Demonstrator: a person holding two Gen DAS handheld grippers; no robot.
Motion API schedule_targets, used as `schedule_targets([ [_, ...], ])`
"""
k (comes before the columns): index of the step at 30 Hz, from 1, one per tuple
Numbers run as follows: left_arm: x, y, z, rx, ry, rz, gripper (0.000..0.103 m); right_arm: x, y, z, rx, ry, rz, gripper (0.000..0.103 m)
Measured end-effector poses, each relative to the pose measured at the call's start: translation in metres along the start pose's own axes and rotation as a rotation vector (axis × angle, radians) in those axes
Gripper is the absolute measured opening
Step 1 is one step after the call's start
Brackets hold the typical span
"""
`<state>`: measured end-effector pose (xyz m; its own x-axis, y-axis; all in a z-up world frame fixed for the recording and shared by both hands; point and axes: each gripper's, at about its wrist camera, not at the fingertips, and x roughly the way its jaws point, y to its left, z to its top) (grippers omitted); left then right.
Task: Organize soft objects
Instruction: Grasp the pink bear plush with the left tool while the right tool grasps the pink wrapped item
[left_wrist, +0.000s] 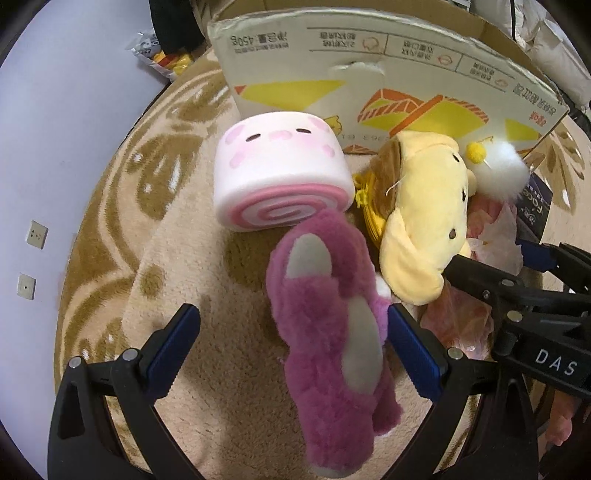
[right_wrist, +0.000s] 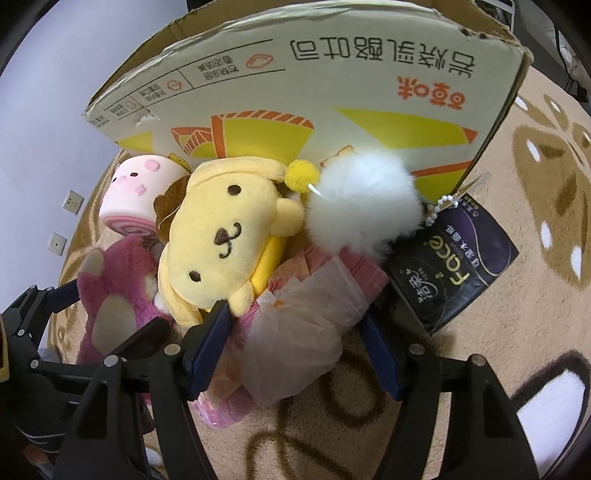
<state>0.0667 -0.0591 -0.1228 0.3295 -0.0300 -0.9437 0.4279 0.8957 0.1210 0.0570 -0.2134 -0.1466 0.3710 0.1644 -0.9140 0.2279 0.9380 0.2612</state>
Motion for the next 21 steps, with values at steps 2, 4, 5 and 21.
schedule_targets([
  [2,0.005,-0.002,-0.001,0.011,0.016,0.004,0.099,-0.002,0.0,-0.003,-0.003,-0.002,-0.007,0.074],
  [4,0.006,-0.001,-0.002,0.003,0.011,0.0,0.098,0.0,0.004,-0.005,-0.014,-0.004,-0.02,0.074],
  [5,0.005,0.0,-0.002,-0.001,0.01,-0.005,0.096,0.0,0.006,-0.005,-0.02,-0.005,-0.029,0.074],
  [21,-0.01,-0.003,-0.011,0.005,-0.037,-0.073,0.044,-0.014,0.029,-0.019,-0.003,-0.039,0.007,0.03],
])
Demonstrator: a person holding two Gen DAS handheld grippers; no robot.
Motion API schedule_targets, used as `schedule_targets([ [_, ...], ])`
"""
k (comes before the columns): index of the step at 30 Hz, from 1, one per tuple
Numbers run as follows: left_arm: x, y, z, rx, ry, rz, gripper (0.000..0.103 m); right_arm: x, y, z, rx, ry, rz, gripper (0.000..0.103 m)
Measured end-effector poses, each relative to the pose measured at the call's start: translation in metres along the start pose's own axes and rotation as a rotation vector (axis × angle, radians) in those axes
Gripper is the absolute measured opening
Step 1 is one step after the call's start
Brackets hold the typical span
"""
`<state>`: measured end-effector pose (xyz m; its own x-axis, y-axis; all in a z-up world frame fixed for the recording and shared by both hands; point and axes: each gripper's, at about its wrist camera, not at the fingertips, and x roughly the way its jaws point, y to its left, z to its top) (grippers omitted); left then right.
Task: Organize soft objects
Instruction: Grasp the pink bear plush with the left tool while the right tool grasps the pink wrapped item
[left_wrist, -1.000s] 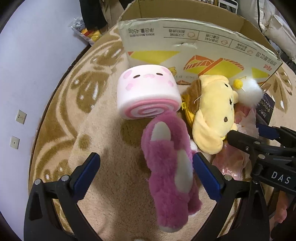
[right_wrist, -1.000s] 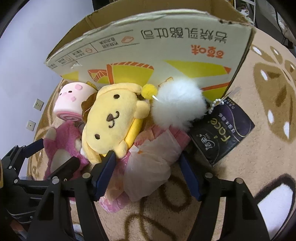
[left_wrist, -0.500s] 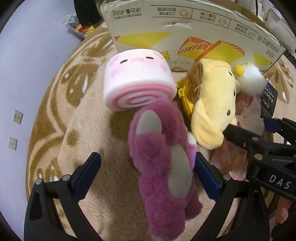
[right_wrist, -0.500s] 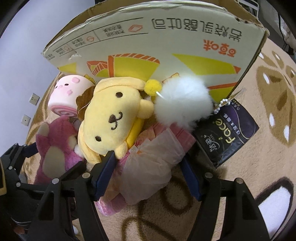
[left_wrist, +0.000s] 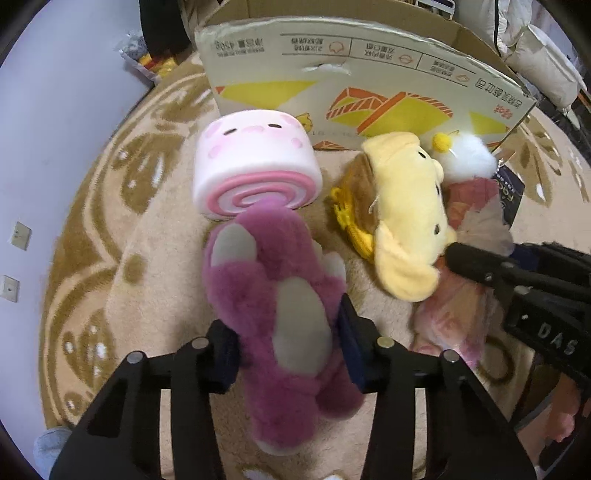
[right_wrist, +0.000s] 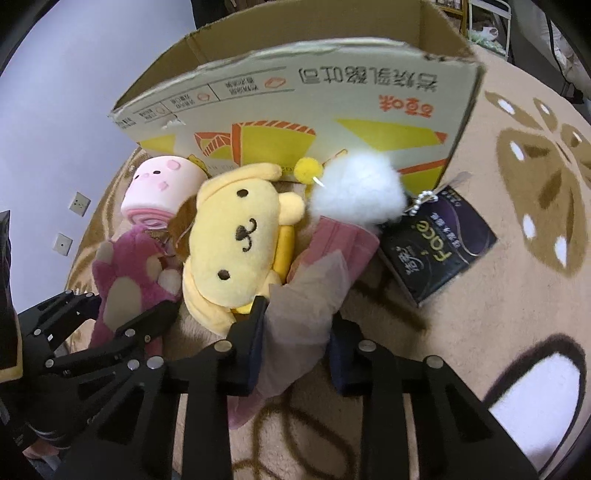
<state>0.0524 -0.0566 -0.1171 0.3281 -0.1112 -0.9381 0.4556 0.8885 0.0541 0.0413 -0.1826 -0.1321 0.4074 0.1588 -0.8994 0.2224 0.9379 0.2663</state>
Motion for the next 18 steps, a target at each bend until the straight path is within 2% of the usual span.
schedule_targets([
  [3,-0.006,0.004,-0.005,-0.019,-0.014,0.031,0.044,-0.008,0.001,-0.002,0.009,-0.018,0.0,0.029],
  [10,-0.018,0.015,-0.008,-0.074,-0.048,0.046,0.044,-0.013,-0.015,0.0,0.07,-0.021,0.017,0.029],
  [14,-0.03,0.015,-0.011,-0.081,-0.1,0.074,0.044,-0.032,-0.024,0.0,0.031,-0.081,-0.02,0.024],
  [18,-0.046,0.019,-0.011,-0.103,-0.172,0.093,0.044,-0.055,-0.01,0.002,-0.034,-0.171,-0.066,0.021],
])
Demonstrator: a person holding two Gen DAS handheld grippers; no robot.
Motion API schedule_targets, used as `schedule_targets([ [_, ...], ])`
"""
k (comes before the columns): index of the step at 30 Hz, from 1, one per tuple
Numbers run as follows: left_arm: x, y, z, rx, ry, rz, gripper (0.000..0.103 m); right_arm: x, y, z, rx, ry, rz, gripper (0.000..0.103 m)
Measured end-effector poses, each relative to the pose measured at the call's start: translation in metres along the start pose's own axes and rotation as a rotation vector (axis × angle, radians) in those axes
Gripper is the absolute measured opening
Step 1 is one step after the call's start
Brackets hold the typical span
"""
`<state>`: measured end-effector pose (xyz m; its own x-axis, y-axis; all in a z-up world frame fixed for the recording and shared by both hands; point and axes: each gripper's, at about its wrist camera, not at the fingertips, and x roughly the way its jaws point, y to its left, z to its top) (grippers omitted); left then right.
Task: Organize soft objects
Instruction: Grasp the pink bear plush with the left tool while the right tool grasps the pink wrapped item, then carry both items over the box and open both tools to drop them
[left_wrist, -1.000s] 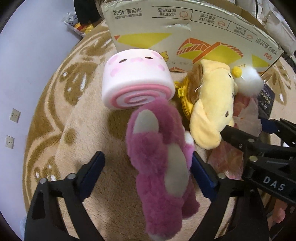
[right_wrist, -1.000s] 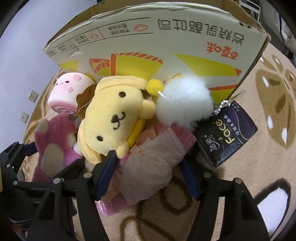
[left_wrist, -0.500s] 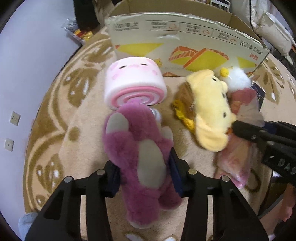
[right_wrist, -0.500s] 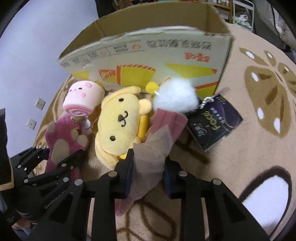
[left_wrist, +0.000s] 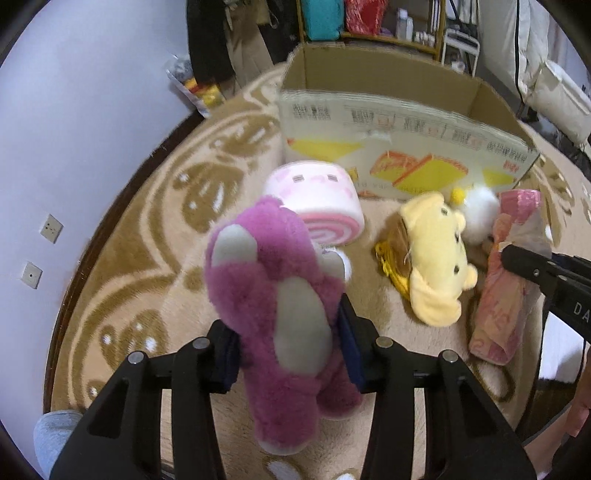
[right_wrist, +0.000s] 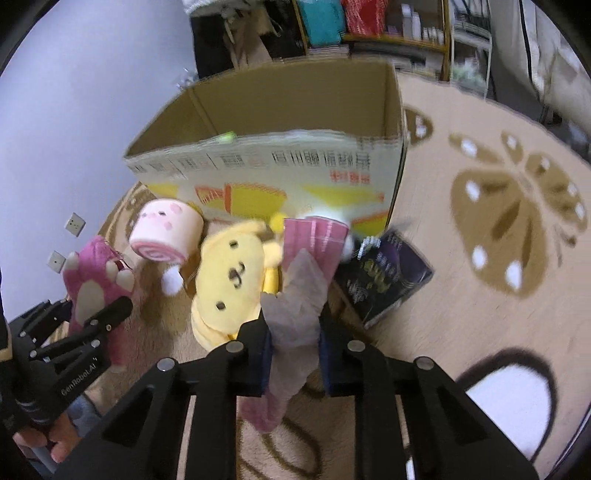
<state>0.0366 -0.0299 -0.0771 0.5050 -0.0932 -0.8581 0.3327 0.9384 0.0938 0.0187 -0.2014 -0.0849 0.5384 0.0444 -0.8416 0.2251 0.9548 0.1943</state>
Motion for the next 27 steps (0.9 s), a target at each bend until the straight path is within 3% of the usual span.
schedule_targets([
  [9,-0.038,0.009,0.008,-0.035,-0.196,0.039,0.044,-0.063,-0.014,0.017,-0.018,-0.203,-0.041,0.02],
  [16,-0.054,0.003,0.01,-0.006,-0.275,0.045,0.044,-0.092,-0.018,0.032,-0.013,-0.339,-0.046,0.02],
  [27,-0.068,-0.008,0.045,0.048,-0.402,0.057,0.044,-0.102,-0.019,0.061,-0.007,-0.426,-0.042,0.02],
])
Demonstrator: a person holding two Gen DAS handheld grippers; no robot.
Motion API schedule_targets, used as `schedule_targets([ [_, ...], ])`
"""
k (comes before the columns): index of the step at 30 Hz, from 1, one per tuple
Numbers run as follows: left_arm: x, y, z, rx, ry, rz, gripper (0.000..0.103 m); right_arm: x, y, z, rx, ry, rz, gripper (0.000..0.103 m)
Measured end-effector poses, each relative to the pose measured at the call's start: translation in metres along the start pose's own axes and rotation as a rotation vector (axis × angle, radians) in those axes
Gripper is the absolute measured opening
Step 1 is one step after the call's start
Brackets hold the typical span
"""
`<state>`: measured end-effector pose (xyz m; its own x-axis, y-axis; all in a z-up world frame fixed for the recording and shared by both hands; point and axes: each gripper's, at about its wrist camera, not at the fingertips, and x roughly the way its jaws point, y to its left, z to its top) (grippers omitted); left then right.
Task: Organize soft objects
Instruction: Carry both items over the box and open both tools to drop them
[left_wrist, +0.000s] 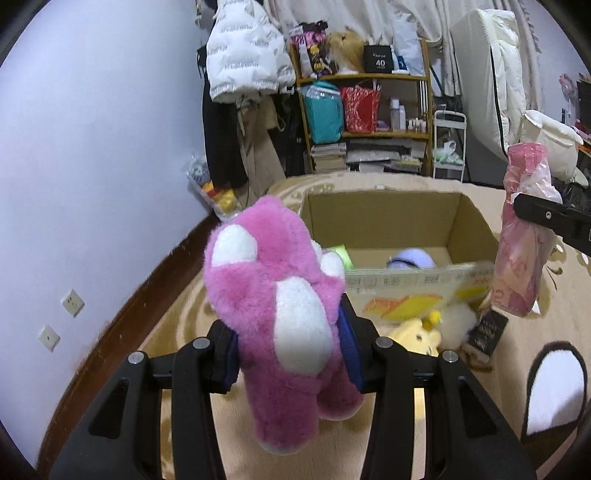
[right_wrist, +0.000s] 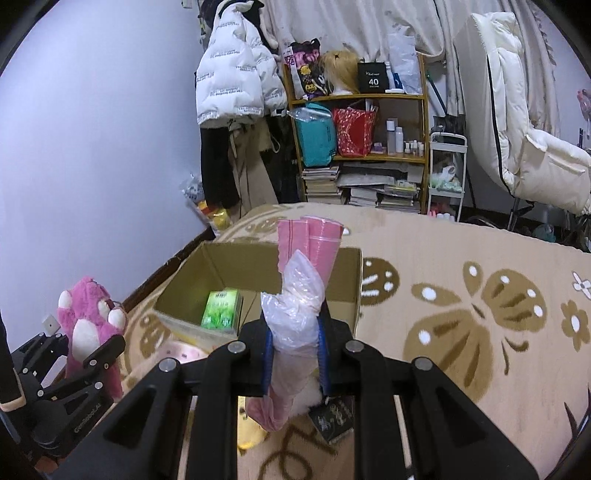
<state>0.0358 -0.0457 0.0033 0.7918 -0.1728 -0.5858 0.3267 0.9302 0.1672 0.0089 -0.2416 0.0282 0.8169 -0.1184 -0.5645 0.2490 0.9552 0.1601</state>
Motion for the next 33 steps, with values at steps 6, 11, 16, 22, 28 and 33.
schedule_targets([
  [6,0.012,-0.007,0.027,0.038,-0.056,0.006,0.044,0.011,-0.003,0.013,-0.008,-0.023,-0.01,0.02],
  [11,0.025,-0.01,0.049,0.054,-0.096,0.023,0.044,0.023,-0.007,0.023,0.0,-0.031,-0.009,0.02],
  [16,0.043,-0.016,0.066,0.075,-0.111,0.027,0.044,0.036,-0.014,0.027,0.012,-0.048,0.004,0.02],
  [22,0.064,-0.025,0.066,0.082,-0.081,-0.015,0.044,0.05,-0.018,0.028,-0.005,-0.068,0.012,0.02],
  [28,0.082,-0.04,0.065,0.11,-0.016,-0.085,0.044,0.062,-0.021,0.023,0.051,-0.046,0.057,0.02],
  [33,0.094,-0.042,0.064,0.092,-0.001,-0.128,0.045,0.066,-0.013,0.02,0.004,-0.058,0.03,0.021],
])
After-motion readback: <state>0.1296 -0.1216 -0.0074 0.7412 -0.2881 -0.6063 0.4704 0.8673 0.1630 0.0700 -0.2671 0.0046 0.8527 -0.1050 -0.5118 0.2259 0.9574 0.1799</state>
